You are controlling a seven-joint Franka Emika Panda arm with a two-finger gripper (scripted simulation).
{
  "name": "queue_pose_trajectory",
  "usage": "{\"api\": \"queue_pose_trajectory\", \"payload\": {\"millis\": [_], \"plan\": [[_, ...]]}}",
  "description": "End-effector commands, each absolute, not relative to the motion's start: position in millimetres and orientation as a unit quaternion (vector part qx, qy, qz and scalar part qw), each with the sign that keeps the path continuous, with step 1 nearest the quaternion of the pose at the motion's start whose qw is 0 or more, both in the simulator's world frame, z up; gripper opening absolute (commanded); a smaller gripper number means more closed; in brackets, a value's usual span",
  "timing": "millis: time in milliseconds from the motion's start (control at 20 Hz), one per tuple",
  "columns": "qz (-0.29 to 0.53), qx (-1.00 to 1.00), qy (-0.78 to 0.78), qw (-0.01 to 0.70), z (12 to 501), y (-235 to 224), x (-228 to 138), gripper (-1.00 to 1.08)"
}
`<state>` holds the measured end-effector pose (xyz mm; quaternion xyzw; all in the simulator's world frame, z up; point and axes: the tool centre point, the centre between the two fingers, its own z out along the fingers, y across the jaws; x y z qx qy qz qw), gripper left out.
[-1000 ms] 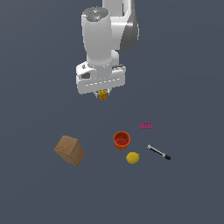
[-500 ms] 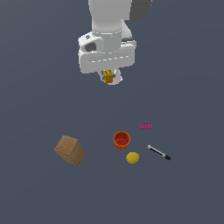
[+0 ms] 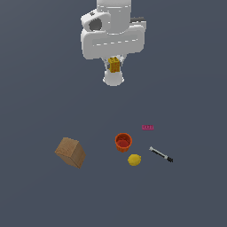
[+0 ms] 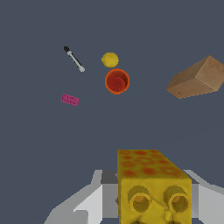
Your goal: Pick up a designated object from a clutter of objects.
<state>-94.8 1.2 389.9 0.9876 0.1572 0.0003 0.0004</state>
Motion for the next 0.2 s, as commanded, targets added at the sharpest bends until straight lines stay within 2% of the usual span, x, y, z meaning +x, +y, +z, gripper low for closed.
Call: {"api": "queue_pose_trajectory", "payload": {"millis": [0,150], "plan": [[0.0,0.988,0.157,0.0,396.2,3.0,-95.0,-1.0],[0.0,0.988,0.157,0.0,398.5,3.7,-95.0,-1.0]]}}
